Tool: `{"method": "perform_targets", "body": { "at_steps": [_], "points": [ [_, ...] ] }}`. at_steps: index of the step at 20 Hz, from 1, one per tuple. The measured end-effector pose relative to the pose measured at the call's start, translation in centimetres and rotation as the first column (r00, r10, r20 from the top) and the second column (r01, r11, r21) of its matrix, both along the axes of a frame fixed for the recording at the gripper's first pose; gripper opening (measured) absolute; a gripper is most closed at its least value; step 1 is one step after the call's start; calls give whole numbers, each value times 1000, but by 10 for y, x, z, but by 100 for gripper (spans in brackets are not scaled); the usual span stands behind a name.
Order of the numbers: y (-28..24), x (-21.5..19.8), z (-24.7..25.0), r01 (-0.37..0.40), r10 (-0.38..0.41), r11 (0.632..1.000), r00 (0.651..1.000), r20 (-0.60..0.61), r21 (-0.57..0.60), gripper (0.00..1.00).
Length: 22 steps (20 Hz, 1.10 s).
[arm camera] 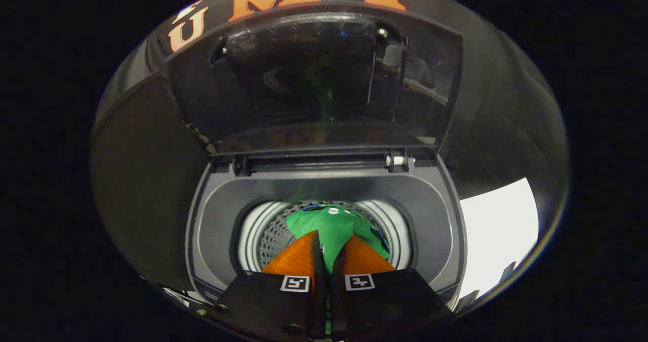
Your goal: Put the clothes into the washing machine and then close the washing machine lid.
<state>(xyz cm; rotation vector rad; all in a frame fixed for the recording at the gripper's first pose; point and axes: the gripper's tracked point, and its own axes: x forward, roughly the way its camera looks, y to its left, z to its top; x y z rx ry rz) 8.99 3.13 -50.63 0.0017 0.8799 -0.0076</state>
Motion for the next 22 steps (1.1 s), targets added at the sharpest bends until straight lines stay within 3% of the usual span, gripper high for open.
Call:
{"method": "perform_targets", "body": {
  "at_steps": [4, 9, 14, 15, 21, 22],
  "points": [
    [-7, 0, -28, 20, -21, 1000, 998, -61, -18, 13],
    [-13, -2, -38, 38, -38, 999, 995, -95, -4, 21],
    [-22, 1, -17, 32, -34, 999, 999, -41, -44, 57],
    [-22, -1, -11, 31, -32, 999, 999, -32, -43, 58],
    [-25, -19, 28, 59, -59, 997, 998, -6, -41, 98],
    [-24, -20, 38, 61, -60, 998, 998, 7, -36, 99]
  ]
}}
